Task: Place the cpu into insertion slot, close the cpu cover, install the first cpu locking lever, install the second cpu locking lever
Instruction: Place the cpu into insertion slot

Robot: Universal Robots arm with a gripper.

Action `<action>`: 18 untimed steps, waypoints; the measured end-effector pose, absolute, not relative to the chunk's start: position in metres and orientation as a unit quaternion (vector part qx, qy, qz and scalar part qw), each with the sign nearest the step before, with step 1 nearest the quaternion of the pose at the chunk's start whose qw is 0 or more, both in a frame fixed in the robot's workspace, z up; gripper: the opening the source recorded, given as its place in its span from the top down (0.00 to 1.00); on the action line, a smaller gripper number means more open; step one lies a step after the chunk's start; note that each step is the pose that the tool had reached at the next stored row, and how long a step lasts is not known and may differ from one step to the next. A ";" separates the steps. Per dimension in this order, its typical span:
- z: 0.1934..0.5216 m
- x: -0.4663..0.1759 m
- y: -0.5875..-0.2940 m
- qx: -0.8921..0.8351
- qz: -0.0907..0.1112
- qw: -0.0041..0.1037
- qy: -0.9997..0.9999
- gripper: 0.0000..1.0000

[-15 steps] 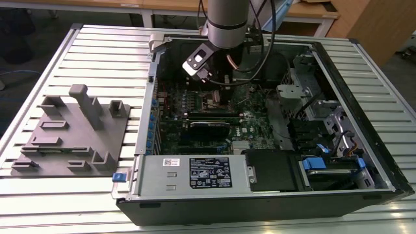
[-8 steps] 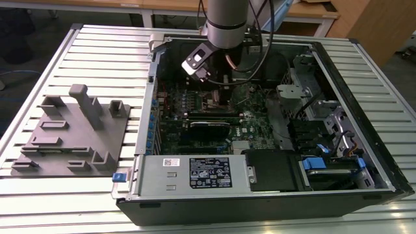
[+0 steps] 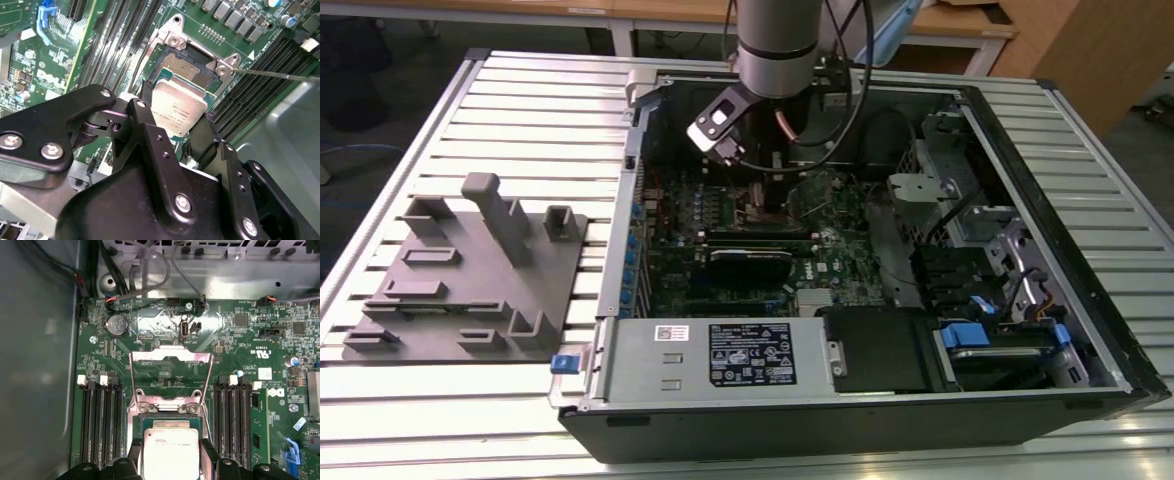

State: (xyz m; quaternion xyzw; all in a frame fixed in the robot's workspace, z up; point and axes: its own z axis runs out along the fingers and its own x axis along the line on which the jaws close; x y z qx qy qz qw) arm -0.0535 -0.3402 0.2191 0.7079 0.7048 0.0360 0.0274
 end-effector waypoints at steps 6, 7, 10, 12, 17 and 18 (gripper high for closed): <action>0.215 -0.054 -0.340 0.708 0.036 0.027 0.705 0.46; 0.215 -0.055 -0.340 0.708 0.036 0.027 0.705 0.46; 0.214 -0.057 -0.340 0.708 0.036 0.027 0.705 0.46; 0.212 -0.057 -0.340 0.708 0.036 0.027 0.705 0.46; 0.211 -0.058 -0.340 0.708 0.036 0.027 0.705 0.46; 0.211 -0.058 -0.340 0.708 0.036 0.027 0.705 0.46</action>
